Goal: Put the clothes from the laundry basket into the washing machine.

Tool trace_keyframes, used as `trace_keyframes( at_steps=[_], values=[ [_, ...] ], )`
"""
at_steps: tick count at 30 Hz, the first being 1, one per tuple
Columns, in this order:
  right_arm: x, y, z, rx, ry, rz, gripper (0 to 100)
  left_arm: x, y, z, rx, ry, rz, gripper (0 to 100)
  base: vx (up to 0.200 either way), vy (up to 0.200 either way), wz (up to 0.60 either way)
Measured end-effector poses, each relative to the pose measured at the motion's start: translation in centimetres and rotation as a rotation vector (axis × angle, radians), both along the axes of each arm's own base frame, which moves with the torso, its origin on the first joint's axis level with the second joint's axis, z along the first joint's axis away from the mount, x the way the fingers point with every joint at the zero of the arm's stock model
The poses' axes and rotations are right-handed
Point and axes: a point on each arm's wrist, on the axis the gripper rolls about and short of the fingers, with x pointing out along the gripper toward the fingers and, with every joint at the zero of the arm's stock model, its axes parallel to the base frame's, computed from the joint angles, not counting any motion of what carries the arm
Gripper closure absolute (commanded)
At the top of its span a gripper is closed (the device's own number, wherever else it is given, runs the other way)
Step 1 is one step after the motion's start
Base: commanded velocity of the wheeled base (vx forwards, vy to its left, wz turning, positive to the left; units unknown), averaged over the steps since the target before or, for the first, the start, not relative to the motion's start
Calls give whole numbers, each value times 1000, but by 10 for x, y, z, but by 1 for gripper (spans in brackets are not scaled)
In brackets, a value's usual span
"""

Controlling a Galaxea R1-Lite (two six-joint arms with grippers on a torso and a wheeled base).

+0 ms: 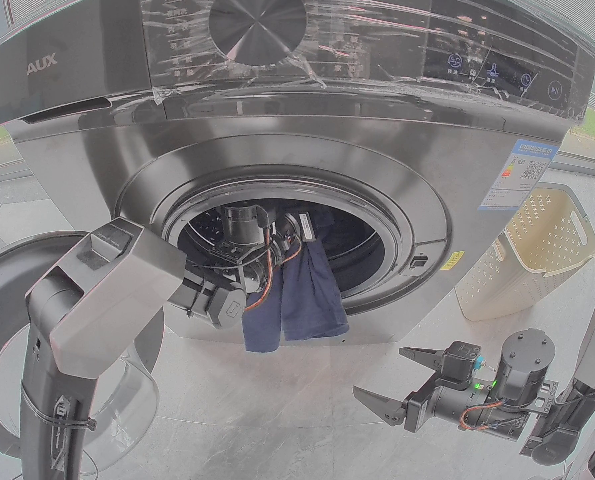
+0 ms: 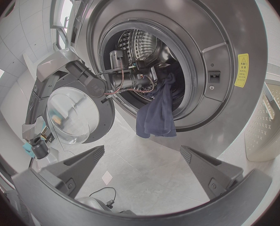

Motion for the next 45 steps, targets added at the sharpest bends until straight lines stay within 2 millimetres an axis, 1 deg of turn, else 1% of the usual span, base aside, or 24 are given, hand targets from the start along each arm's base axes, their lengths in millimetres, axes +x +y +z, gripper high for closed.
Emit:
trace_keyframes(
  at_steps=[2,4,5,9,13,15,17,22,25,28,29,39,42,45],
  values=[
    [-1,1,0,1,0,4,0,6,-1,5,-28,-36,16,100,0,0,0],
    [-1,1,0,1,0,6,0,9,-2,5,-42,-54,27,100,0,0,0],
    [-1,2,0,1,0,8,0,10,-2,5,-45,-56,31,0,0,0,0],
    [-2,2,0,1,0,9,0,10,-3,1,-43,-47,32,0,0,0,0],
    [-2,2,0,1,0,11,0,2,-1,-5,-9,4,9,0,0,0,0],
    [-2,2,0,1,0,11,0,-6,2,-12,31,65,-14,0,0,0,0],
    [-2,2,0,1,0,11,0,-18,6,-23,85,148,-45,0,0,0,0],
    [-2,3,0,0,0,12,0,-43,18,-36,187,273,-99,0,0,0,0],
    [-2,2,0,0,1,12,0,-53,22,-42,223,308,-119,0,0,0,0],
    [-2,3,0,0,1,12,0,-56,24,-46,237,323,-123,0,0,0,0],
    [-2,3,0,-1,1,13,0,-56,24,-47,236,320,-124,100,0,0,0],
    [-3,6,1,7,-6,24,0,-42,19,-65,224,277,-115,100,0,0,0],
    [-3,6,1,8,-7,25,0,-38,16,-64,212,264,-115,100,0,0,0],
    [-3,6,2,9,-8,25,0,-32,12,-57,186,234,-113,100,0,0,0]
  ],
)
